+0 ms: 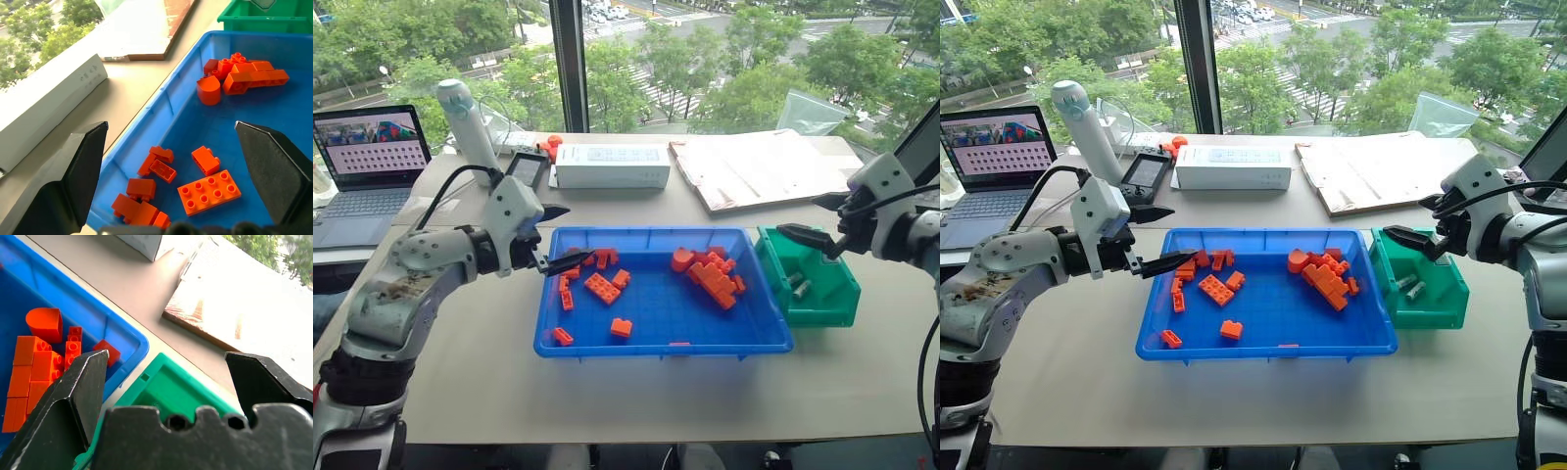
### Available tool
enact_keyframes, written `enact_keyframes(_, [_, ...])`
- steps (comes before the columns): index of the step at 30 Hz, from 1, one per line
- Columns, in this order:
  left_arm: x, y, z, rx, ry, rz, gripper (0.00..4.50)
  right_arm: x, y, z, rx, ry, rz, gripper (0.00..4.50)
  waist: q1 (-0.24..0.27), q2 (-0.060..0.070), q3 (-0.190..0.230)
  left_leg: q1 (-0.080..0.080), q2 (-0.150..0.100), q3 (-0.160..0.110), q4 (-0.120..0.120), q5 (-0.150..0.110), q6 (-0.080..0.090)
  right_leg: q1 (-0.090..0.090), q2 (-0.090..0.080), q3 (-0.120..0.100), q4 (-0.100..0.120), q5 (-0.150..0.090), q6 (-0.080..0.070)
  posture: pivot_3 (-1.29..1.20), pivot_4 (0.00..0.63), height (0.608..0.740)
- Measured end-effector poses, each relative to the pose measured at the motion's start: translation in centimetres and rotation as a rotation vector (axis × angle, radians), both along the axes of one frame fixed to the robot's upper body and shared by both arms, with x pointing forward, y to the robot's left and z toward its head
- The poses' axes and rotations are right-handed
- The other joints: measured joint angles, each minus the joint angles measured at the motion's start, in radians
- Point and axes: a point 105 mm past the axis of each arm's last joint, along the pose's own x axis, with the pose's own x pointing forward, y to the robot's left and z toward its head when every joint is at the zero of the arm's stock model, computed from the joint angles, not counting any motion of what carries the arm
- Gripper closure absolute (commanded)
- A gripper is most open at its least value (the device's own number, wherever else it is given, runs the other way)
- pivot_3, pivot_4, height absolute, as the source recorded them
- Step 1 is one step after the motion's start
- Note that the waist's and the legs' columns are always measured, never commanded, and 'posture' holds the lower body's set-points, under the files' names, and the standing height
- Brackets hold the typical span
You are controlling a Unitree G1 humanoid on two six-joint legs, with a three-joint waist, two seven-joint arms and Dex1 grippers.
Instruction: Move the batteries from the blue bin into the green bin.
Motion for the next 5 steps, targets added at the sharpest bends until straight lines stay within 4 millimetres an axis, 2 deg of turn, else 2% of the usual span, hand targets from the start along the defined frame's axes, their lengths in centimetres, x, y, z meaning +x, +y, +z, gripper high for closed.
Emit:
enact_keyframes(3, [-0.9, 1.8, -1.7, -0.073, 0.105, 0.029, 0.00, -1.0, 2.3, -1.9, 0.066, 0.020, 0.130, 0.06, -0.007, 0.000, 0.000, 0.001, 0.001, 0.000, 0.000, 0.000, 0.001, 0.001, 0.000, 0.000, 0.001, 0.000, 0.000, 0.00, 0.150, 0.739])
enact_keyframes(5, [-1.3, 2.1, -3.0, -0.122, 0.181, 0.033, 0.00, -1.1, 2.9, -2.8, 0.089, 0.031, 0.158, 0.06, -0.006, 0.000, 0.000, 0.001, 0.000, 0.000, 0.000, 0.001, 0.001, 0.000, 0.000, 0.001, 0.002, 0.000, 0.000, 0.00, 0.150, 0.739])
